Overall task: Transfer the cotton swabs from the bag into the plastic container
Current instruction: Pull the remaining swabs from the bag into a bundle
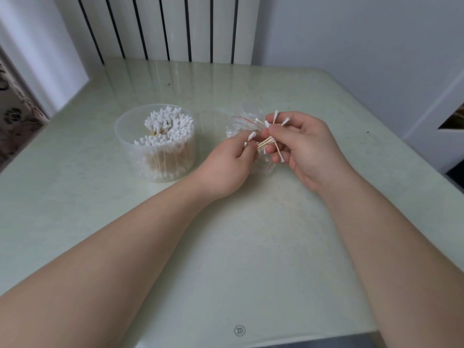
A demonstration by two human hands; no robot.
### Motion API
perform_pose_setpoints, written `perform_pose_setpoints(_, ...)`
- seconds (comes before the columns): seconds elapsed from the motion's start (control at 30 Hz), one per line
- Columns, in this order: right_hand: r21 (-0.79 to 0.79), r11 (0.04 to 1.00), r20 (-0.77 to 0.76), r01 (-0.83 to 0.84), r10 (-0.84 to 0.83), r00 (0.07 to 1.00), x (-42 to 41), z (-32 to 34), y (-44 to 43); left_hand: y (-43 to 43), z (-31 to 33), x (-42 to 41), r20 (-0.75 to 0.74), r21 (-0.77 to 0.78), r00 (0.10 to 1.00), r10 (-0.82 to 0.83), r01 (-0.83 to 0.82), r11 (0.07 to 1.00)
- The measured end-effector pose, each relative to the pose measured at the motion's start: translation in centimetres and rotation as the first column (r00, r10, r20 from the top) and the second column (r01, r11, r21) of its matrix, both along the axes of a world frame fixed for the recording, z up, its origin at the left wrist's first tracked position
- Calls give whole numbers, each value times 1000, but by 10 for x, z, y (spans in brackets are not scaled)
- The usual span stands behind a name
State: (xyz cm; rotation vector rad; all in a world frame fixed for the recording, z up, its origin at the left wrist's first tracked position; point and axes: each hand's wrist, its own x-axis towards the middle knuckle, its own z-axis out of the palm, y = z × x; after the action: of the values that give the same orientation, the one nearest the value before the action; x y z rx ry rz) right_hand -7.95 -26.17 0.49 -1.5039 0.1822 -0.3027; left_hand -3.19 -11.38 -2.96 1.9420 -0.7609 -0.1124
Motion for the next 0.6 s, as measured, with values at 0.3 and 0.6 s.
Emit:
perform_pose_setpoints(0.3, 70, 985, 22, 161, -162, 986, 0, 6, -12, 0, 4, -2, -97, -110, 993, 69, -79, 991)
perform_pose_setpoints(0.6, -7, 999, 82, 32, -31, 996, -4, 4, -1, -3, 1, -2, -281, -270, 960, 7, -86, 959)
